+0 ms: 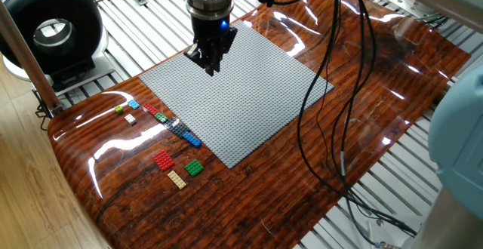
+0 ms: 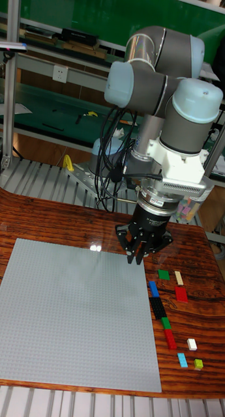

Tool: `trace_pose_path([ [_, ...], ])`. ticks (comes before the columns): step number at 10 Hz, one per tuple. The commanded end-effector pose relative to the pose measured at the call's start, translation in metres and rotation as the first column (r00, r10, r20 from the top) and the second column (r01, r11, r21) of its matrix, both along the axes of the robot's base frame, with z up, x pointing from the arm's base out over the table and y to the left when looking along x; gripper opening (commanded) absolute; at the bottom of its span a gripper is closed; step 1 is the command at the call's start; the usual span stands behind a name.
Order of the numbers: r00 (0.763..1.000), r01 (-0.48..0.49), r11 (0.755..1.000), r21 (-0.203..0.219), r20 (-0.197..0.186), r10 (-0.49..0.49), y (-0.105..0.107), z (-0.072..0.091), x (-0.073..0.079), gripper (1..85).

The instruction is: Build with small Lego blocks

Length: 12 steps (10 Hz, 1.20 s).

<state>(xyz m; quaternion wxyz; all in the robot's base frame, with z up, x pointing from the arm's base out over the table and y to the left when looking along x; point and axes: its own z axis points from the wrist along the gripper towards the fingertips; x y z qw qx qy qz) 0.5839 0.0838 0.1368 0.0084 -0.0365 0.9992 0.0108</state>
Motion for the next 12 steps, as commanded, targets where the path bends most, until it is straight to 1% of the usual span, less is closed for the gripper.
trace_pose_path([
  [1, 1.0, 0.013, 0.998, 0.062, 0.008, -0.013, 0.03, -0.008, 0.011, 27.7],
  [2, 1.0, 0.016, 0.998, 0.063, 0.009, -0.016, 0.042, -0.015, 0.019, 31.0],
  [4, 1.0, 0.01, 0.998, 0.068, 0.014, -0.011, 0.055, -0.028, 0.029, 31.0],
  [5, 1.0, 0.008, 0.998, 0.065, 0.019, -0.009, 0.057, -0.032, 0.033, 31.0],
  [6, 1.0, -0.001, 1.0, 0.026, 0.001, 0.001, 0.047, -0.033, 0.028, 31.0],
  [7, 1.0, -0.011, 1.0, 0.026, -0.018, 0.011, 0.047, -0.033, 0.023, 31.0],
  [8, 0.999, -0.028, 0.999, 0.023, -0.021, 0.028, 0.046, -0.033, 0.022, 31.3],
  [9, 0.999, -0.038, 0.999, 0.033, -0.02, 0.039, 0.048, -0.033, 0.022, 33.0],
  [11, 0.999, -0.026, 0.999, 0.035, -0.019, 0.027, 0.05, -0.033, 0.023, 33.0],
  [12, 1.0, -0.014, 0.999, 0.04, -0.019, 0.015, 0.059, -0.038, 0.029, 33.0],
])
